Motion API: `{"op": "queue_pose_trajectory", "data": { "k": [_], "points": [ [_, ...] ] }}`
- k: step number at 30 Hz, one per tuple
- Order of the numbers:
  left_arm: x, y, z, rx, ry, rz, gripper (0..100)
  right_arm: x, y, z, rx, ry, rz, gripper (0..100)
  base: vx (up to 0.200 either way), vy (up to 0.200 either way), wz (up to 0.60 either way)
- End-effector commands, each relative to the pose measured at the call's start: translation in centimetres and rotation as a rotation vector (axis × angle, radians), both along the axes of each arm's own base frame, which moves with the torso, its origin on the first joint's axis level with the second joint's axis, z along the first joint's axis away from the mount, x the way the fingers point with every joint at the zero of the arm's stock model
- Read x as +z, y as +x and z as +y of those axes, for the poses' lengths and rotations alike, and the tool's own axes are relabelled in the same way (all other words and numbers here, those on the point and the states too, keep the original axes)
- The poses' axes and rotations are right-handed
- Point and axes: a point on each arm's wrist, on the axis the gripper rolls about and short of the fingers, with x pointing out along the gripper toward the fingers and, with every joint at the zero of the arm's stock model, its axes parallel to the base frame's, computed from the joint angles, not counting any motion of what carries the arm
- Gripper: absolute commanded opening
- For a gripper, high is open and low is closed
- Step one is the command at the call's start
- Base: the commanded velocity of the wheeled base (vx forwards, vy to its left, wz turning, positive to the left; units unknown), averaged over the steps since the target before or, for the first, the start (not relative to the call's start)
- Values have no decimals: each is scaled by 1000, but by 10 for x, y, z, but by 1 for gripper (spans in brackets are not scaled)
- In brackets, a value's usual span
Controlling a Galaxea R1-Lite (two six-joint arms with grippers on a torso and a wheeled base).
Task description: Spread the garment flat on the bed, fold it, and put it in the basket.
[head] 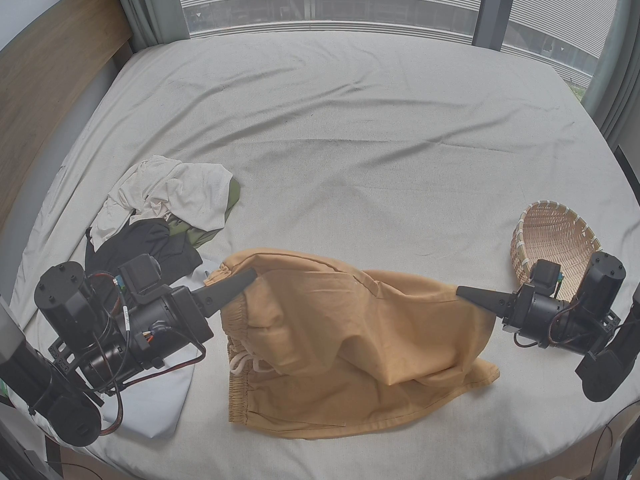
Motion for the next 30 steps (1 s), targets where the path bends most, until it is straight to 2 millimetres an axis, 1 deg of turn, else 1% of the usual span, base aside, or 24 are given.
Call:
{"op": "queue_pose_trajectory", "data": {
  "k": [1,6,8,12,15,18,21,30],
  "points": [
    [7,2,0,2,-12,-30,0,20,-9,-2,1,17,-79,0,0,0,0],
    [10,2,0,-16,16,-80,0,32,-14,-3,2,13,-155,0,0,0,0],
    [9,0,2,-17,28,-85,0,36,-15,-4,0,11,-177,0,0,0,0],
    [13,-8,4,-31,25,-100,0,42,-14,-8,-21,15,-208,0,0,0,0],
    [15,-6,5,-26,21,-110,0,45,-13,-12,-36,16,-222,0,0,0,0],
    [19,1,13,11,16,-124,0,46,-12,-15,-52,15,-226,0,0,0,0],
    [23,5,15,27,8,-142,0,47,-12,-16,-53,16,-232,0,0,0,0],
    [27,9,19,47,2,-157,0,57,-11,-26,-95,19,-275,0,0,0,0]
  ]
}}
